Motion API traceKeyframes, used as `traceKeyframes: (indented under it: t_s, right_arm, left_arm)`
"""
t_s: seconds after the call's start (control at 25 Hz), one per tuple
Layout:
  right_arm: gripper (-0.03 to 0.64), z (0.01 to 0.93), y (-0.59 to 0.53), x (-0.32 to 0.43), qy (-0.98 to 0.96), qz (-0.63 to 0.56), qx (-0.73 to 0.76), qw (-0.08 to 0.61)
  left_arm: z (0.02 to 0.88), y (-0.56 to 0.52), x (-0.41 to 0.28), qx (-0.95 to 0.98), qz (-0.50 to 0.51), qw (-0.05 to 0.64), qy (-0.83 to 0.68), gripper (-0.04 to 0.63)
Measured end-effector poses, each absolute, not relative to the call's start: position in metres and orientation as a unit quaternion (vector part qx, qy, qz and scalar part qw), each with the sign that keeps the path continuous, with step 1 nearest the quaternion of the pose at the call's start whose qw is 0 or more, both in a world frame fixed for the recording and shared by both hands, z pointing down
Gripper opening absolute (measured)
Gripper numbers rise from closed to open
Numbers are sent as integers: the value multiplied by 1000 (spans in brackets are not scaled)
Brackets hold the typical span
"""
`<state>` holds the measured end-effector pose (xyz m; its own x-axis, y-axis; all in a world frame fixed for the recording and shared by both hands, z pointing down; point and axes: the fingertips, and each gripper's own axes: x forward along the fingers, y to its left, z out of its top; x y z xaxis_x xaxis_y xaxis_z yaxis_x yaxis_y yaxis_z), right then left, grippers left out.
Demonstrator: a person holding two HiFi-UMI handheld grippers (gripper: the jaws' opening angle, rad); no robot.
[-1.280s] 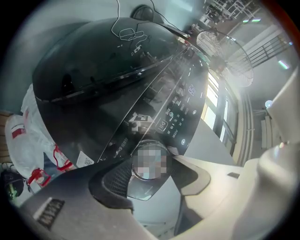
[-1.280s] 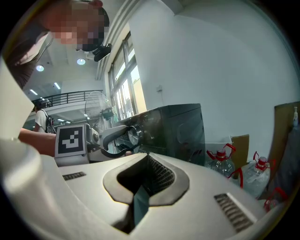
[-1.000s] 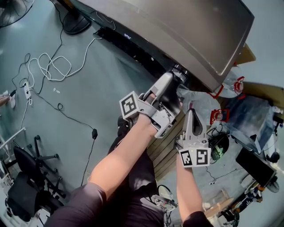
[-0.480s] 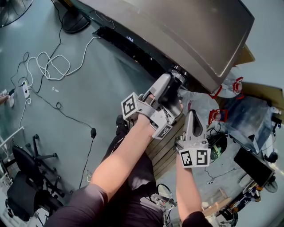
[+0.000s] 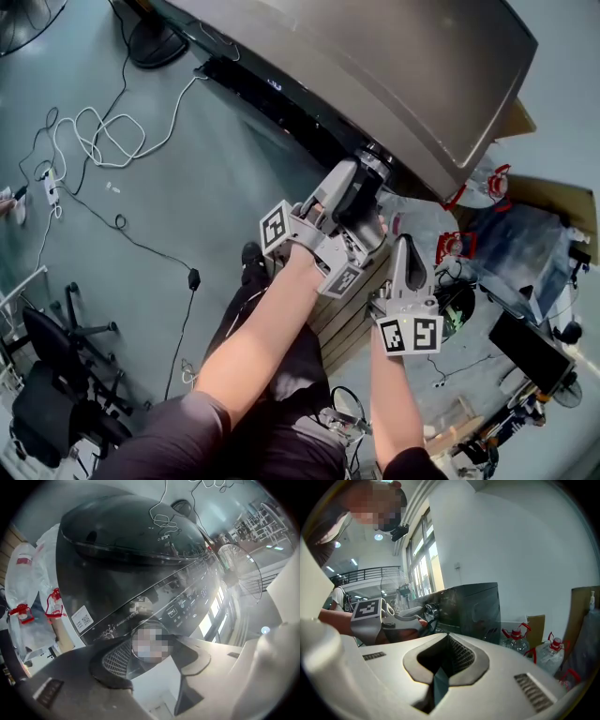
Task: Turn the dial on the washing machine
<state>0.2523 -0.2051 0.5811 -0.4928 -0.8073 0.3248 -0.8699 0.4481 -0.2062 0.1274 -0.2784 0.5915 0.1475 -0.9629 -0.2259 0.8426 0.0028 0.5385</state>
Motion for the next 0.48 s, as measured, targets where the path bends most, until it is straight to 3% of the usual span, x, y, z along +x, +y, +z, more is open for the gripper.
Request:
traceKeyframes:
  t_s: [0.48]
  right_arm:
    - [22,578,-209,255,-843,173,498,106]
  left_arm:
    - [595,-278,128,244,-668,697,-89,270]
